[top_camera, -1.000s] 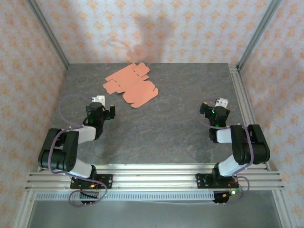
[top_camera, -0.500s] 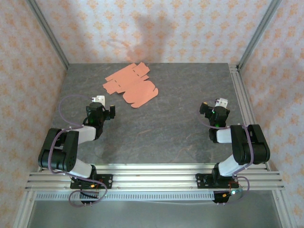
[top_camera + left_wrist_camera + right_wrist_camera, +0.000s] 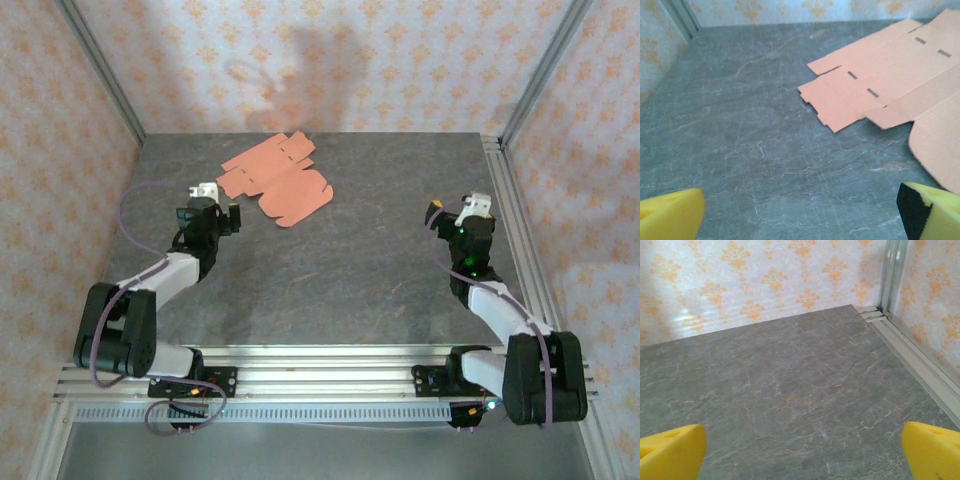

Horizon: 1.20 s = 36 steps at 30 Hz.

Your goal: Fold the paper box

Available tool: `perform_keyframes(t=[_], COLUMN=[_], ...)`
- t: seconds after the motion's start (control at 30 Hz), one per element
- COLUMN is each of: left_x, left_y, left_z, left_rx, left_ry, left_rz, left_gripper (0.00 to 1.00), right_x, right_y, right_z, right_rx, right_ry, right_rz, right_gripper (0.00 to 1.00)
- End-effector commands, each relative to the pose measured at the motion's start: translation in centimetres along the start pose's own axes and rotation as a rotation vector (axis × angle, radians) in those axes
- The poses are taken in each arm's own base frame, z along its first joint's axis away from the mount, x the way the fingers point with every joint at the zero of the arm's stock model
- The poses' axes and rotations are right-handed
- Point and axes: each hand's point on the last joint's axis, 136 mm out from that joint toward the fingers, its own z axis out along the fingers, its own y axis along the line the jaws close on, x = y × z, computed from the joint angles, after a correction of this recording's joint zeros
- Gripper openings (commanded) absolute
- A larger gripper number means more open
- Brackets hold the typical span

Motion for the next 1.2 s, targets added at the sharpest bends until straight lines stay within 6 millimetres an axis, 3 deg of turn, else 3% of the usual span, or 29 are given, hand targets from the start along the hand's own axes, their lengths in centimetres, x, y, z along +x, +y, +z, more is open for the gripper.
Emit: perform_keyframes(t=[0.0, 0.17, 0.27, 0.53, 0.7, 0.87, 1.07, 1.1, 1.17], left_x=[-2.0, -4.7, -5.6, -6.6, -5.4, -3.7, -1.1, 0.3, 1.3], left_y=[0.3, 0.4, -0.9, -5.1, -8.3, -13.1, -19.3, -20.2, -21.6], left_z=[-2.0, -4.1, -4.5, -2.8, -0.2, 2.1, 4.7, 5.4, 6.2], left_rx=[-0.029, 0.008, 0.089, 0.181, 0.201, 0.223, 0.266, 0.263, 0.267], left_ry=[-0.024, -0.115, -0.126, -0.016, 0.156, 0.271, 0.432, 0.469, 0.507], left_rz=[-0.052, -0.232, -0.267, -0.301, -0.436, -0.441, -0.419, -0.406, -0.404], left_gripper=[1.0, 1.0, 1.0, 1.0, 1.0, 1.0, 1.0, 1.0, 1.0], right_x=[-0.2, -0.8, -0.7, -0.3, 0.9, 2.3, 3.9, 4.0, 4.3], right_y=[0.9, 2.5, 3.9, 8.9, 12.8, 15.6, 17.1, 17.1, 17.0], right_z=[-0.5, -1.0, -1.1, -1.1, -0.6, -0.3, -0.6, -0.6, -0.7], right_rx=[-0.028, -0.079, -0.117, -0.212, -0.263, -0.283, -0.309, -0.308, -0.302], right_ry=[0.04, 0.06, 0.101, 0.21, 0.286, 0.294, 0.334, 0.337, 0.344], right_rz=[0.009, 0.021, 0.025, 0.012, -0.008, -0.005, 0.004, 0.011, 0.021], right_gripper=[0.99, 0.99, 0.99, 0.99, 0.99, 0.99, 0.99, 0.99, 0.99])
